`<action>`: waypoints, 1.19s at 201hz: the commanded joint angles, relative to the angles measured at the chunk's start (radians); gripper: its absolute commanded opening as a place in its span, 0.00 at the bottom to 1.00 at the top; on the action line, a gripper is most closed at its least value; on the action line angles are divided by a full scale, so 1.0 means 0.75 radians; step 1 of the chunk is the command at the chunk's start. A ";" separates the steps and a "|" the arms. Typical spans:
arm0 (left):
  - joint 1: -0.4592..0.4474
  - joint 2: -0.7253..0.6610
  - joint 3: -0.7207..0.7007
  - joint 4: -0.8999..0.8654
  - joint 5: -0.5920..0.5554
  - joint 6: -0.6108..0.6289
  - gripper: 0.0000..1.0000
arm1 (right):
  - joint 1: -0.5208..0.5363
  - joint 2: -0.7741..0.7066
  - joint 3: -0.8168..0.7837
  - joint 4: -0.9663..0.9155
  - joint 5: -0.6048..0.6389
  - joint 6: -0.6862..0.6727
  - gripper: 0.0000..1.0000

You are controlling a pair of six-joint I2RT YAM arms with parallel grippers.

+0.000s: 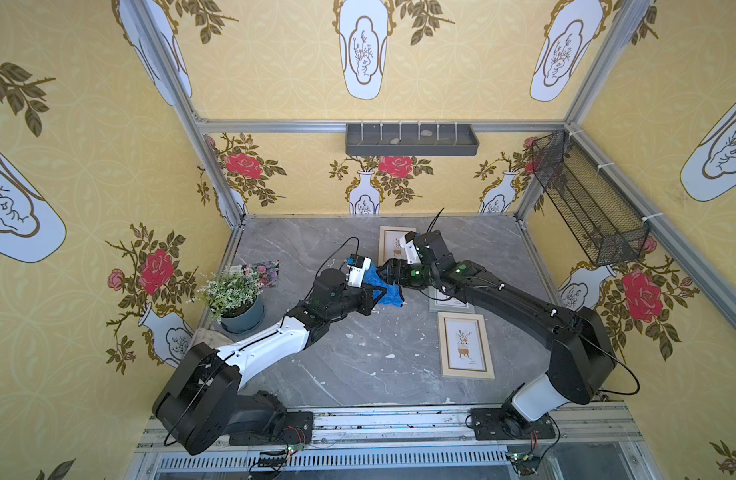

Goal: Wipe the picture frame with a cloth
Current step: Adjust the cleaning item.

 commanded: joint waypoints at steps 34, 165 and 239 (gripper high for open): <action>-0.006 0.062 0.021 0.048 -0.033 0.024 0.00 | 0.033 -0.073 -0.031 0.037 0.000 0.006 0.79; -0.017 0.049 0.020 0.062 0.016 0.097 0.00 | 0.054 -0.005 -0.022 0.027 0.035 -0.044 0.81; -0.017 0.049 0.016 -0.015 -0.095 0.081 0.36 | 0.060 -0.002 0.005 -0.084 0.157 -0.057 0.24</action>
